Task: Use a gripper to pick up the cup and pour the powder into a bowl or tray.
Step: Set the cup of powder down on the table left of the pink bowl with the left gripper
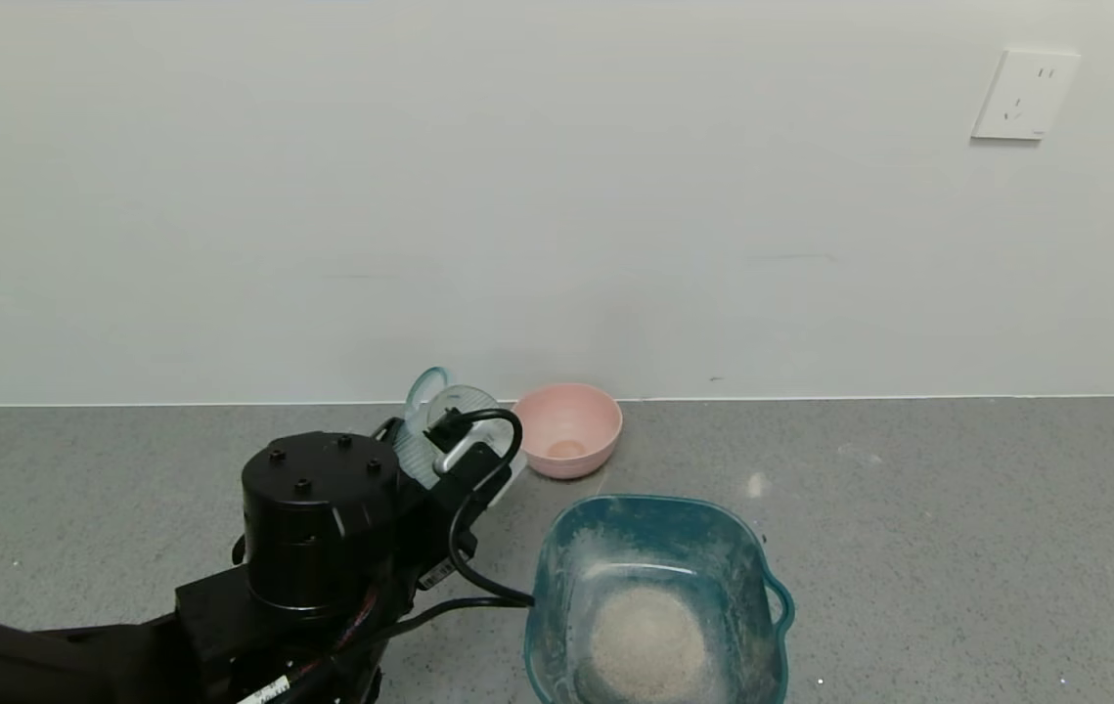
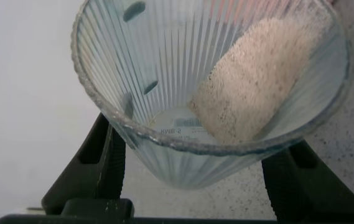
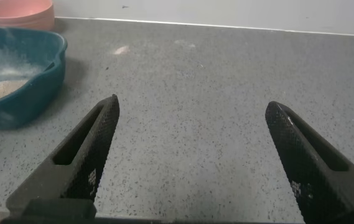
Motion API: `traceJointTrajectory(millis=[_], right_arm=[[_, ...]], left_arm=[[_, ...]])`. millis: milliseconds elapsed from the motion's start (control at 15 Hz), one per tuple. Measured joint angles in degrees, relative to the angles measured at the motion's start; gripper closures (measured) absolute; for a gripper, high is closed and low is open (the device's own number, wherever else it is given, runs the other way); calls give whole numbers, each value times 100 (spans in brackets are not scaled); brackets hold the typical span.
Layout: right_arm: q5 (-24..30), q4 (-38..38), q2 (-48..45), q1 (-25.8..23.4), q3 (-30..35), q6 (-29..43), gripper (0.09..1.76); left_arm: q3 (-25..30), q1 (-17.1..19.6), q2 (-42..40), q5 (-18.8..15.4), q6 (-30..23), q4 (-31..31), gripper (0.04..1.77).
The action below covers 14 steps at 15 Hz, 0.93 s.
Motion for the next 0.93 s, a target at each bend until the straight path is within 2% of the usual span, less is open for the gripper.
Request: traceJointTrajectory(millis=[200, 467, 667, 933], right_arm=[[0, 2, 2, 0, 0, 0, 14], [-2, 0, 0, 2, 0, -2, 14], [-4, -2, 0, 0, 0, 0, 14], [-2, 2, 0, 0, 0, -2, 14]], left_arm=[[-20, 358, -166, -424, -750, 9, 55], [80, 775, -332, -928, -2126, 0, 56], [144, 1073, -286, -1443, -2740, -30, 56], [85, 1460, 2, -1860, -3625, -107, 56]])
